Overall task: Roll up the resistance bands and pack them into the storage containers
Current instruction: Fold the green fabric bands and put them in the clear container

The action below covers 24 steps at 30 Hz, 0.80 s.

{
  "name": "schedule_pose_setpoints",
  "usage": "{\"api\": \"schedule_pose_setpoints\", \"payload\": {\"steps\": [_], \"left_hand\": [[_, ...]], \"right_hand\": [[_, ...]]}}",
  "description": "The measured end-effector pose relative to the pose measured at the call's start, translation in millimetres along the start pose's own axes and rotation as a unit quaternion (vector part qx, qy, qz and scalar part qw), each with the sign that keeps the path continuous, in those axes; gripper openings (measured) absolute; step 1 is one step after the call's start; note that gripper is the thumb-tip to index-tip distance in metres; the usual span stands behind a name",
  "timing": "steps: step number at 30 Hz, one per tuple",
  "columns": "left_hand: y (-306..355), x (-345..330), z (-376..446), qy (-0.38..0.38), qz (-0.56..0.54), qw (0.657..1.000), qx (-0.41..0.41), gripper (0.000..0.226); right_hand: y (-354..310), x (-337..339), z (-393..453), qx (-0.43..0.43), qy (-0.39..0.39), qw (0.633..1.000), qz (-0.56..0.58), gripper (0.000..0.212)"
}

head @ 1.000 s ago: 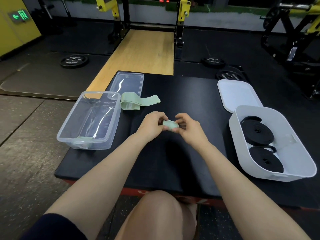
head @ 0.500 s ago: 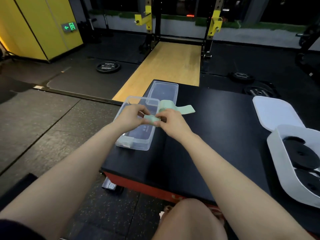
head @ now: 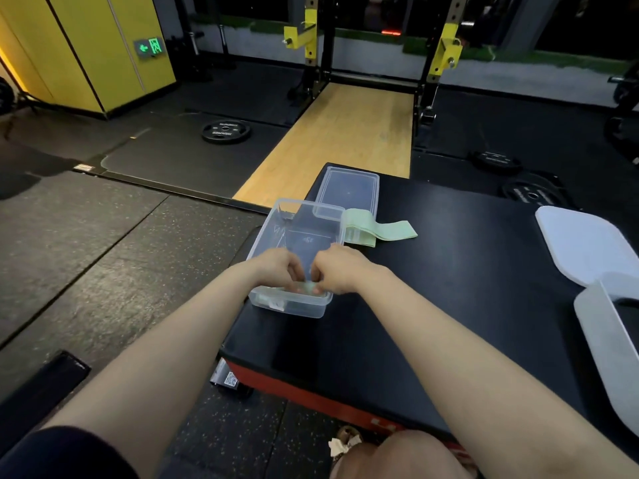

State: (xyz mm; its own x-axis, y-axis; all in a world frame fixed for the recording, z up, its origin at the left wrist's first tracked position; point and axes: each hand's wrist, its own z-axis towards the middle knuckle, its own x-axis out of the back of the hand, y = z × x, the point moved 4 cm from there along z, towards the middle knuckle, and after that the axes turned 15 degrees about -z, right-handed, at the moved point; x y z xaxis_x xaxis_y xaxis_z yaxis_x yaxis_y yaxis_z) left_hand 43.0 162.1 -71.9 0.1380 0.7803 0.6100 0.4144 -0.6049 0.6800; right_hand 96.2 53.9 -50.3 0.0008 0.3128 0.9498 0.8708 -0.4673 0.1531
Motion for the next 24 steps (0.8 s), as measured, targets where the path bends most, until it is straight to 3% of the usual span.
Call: {"api": "schedule_pose_setpoints", "payload": {"steps": [4, 13, 16, 18, 20, 24], "left_hand": [[-3.3, -3.6, 6.6, -0.050, 0.057, 0.997, 0.013, 0.013], [-6.1, -8.5, 11.1, -0.111, 0.143, 0.983, 0.037, 0.031], [-4.0, -10.3, 12.4, -0.113, 0.152, 0.981, 0.035, 0.032], [-3.8, -10.9, 12.9, -0.111, 0.146, 0.982, 0.036, 0.033], [-5.7, -10.3, 12.6, -0.117, 0.129, 0.984, 0.045, 0.037], [-4.5, -7.7, 9.0, -0.172, 0.005, 0.981, 0.091, 0.048]], "right_hand": [[-7.8, 5.6, 2.9, 0.028, -0.034, 0.998, -0.042, 0.029], [-21.1, 3.5, 5.9, 0.046, -0.069, 0.994, -0.077, 0.021], [-21.0, -0.4, 8.0, 0.045, -0.052, 0.995, -0.075, 0.009], [-15.9, 1.3, 6.1, 0.033, -0.023, 0.999, -0.024, 0.021], [-3.6, 4.4, 3.0, 0.002, 0.041, 0.994, 0.099, 0.019], [29.8, 2.7, -10.1, -0.097, 0.139, 0.933, 0.319, 0.019]]}}
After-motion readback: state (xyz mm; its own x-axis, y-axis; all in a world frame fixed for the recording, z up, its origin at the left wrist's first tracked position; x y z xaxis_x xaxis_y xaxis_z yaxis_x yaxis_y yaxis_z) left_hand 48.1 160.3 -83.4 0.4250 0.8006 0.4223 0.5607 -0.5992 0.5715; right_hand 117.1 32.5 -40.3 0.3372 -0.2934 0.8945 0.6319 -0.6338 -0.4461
